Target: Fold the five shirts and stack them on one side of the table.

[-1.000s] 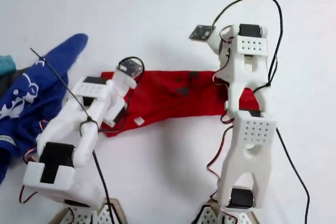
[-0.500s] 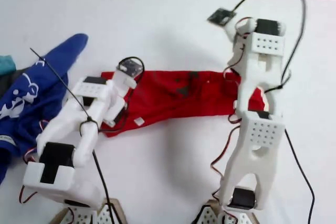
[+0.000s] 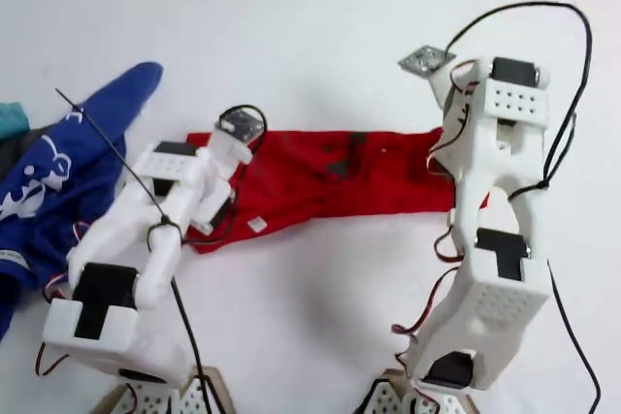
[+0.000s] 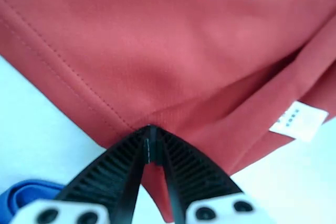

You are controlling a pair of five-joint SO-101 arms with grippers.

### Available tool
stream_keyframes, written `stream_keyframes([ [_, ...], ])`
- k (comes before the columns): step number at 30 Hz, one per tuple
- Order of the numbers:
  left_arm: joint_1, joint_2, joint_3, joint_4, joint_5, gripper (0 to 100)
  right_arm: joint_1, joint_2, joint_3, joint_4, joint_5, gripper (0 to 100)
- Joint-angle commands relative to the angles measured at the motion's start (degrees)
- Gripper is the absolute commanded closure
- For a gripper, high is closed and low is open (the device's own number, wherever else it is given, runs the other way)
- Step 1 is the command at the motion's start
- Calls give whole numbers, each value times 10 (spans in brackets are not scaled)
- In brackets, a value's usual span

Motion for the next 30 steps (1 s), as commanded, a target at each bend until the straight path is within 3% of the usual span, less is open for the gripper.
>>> stream_keyframes([
  [1, -4, 4, -8, -19, -5, 974, 15, -21, 25, -109, 3, 976],
  [6, -4, 4, -8, -19, -5, 974, 34, 54, 27, -235, -2, 976],
  [13, -4, 4, -8, -19, -5, 974, 36, 84, 27, -233, -2, 976],
  [24, -4, 4, -8, -19, -5, 974, -8, -108, 82, -101, -4, 976],
  [30, -4, 4, -8, -19, -5, 974, -27, -131, 228, -192, -3, 976],
])
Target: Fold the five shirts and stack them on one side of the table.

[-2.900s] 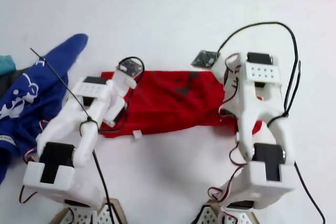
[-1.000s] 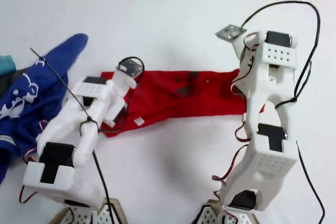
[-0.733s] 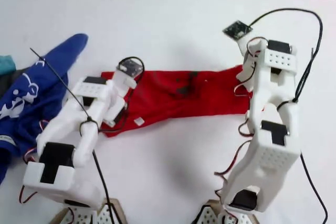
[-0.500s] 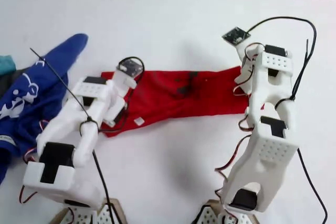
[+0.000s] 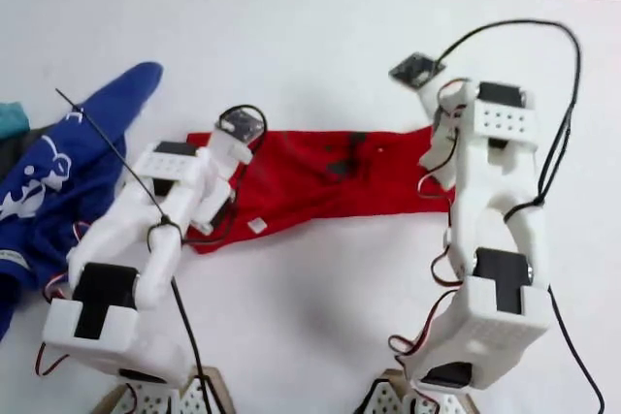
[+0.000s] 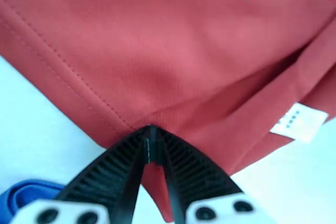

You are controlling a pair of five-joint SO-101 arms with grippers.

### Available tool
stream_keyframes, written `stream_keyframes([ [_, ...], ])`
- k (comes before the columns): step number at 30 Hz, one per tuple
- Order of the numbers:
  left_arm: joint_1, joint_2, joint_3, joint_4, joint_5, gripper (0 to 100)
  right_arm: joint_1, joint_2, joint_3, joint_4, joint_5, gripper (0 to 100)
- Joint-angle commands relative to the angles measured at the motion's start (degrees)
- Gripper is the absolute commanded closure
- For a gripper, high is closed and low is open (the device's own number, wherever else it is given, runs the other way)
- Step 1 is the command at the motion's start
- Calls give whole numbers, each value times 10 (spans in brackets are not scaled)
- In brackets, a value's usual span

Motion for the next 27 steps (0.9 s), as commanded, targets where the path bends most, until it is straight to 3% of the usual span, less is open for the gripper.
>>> stream_keyframes([
  [1, -4, 4, -8, -19, -5, 974, -7, -36, 75, -77, -2, 976],
  [6, -4, 4, -8, -19, -5, 974, -3, -36, 148, -162, -1, 976],
  [23, -5, -2, -14, -18, -4, 974, -15, -148, 222, -161, -2, 976],
  [27, -7, -2, -54, 32, -5, 973, -24, -151, 222, -162, -5, 976],
])
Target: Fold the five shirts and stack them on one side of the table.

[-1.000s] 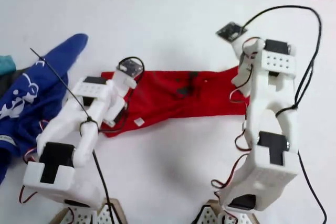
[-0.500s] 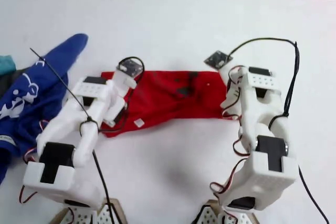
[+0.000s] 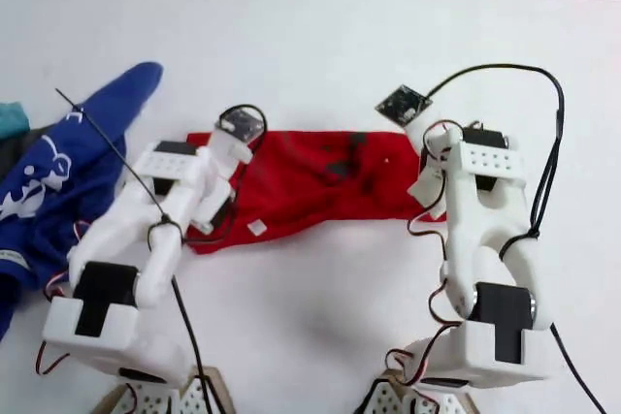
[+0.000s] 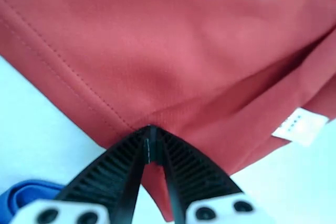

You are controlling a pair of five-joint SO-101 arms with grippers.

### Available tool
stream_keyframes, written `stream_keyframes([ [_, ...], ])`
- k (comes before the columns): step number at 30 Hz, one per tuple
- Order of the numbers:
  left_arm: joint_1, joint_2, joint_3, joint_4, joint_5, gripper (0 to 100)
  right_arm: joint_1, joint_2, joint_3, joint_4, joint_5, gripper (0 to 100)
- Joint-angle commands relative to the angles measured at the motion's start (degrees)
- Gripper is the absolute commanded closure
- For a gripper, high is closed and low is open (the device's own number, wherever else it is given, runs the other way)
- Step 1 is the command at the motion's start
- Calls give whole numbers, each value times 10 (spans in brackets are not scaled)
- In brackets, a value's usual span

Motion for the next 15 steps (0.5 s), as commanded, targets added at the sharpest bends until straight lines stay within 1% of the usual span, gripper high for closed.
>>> stream_keyframes([
  [1, -10, -6, -63, 47, -3, 973, -17, -29, -2, -7, -18, 976],
  [3, -22, -5, -113, 86, -3, 972, -36, -29, -2, -12, -55, 976],
  [6, -57, -1, -181, 110, -2, 972, -72, -28, -2, -48, -92, 976],
  [11, -114, 0, -229, 111, -4, 972, -116, -1, -4, -104, -108, 976],
  [15, -135, 0, -224, 112, -5, 972, -118, 48, -18, -125, -108, 976],
])
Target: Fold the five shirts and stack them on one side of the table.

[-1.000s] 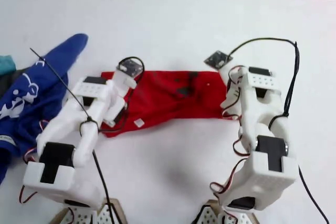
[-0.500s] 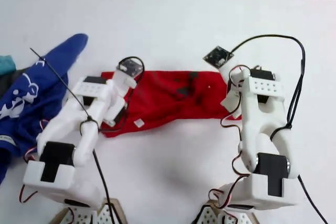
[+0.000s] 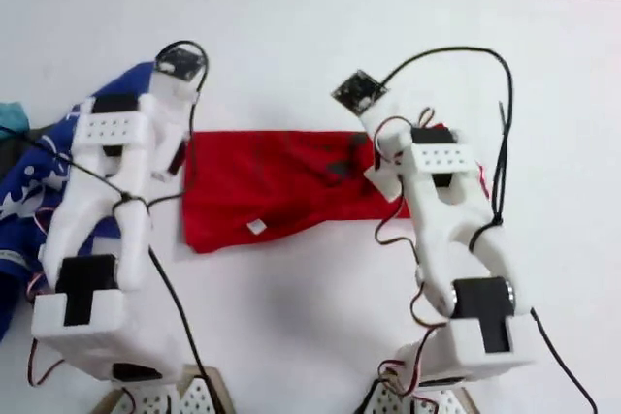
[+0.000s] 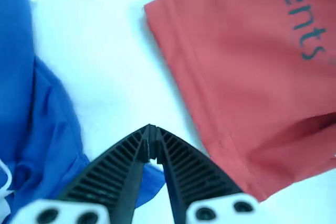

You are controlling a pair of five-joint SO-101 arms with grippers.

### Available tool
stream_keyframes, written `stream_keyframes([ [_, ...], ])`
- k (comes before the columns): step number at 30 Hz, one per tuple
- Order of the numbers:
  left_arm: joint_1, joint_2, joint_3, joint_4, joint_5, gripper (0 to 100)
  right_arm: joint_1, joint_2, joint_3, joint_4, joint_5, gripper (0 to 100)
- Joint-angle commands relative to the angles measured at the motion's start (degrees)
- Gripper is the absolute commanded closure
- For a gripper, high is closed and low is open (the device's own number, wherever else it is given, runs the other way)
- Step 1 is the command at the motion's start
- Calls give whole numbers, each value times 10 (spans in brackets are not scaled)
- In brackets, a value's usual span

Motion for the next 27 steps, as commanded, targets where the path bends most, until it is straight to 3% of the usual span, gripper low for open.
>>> stream_keyframes([
  [1, -17, -4, -15, 3, -5, 972, -4, 28, -26, -15, -4, 976],
  [4, -14, -4, -5, -10, -3, 959, -6, 34, -41, -8, -4, 976],
  [9, -14, 5, -8, -47, 19, 823, -3, -56, -80, 75, -5, 976],
  [14, -13, 73, -11, -45, 113, 801, 32, -189, -84, 162, -5, 947],
  [18, -9, 143, -26, -32, 235, 797, 89, -252, -76, 216, -3, 800],
  [23, 18, 195, -74, 20, 237, 797, 157, -271, -15, 215, 1, 759],
  [27, 27, 202, -133, 73, 239, 797, 192, -274, 80, 153, 1, 759],
])
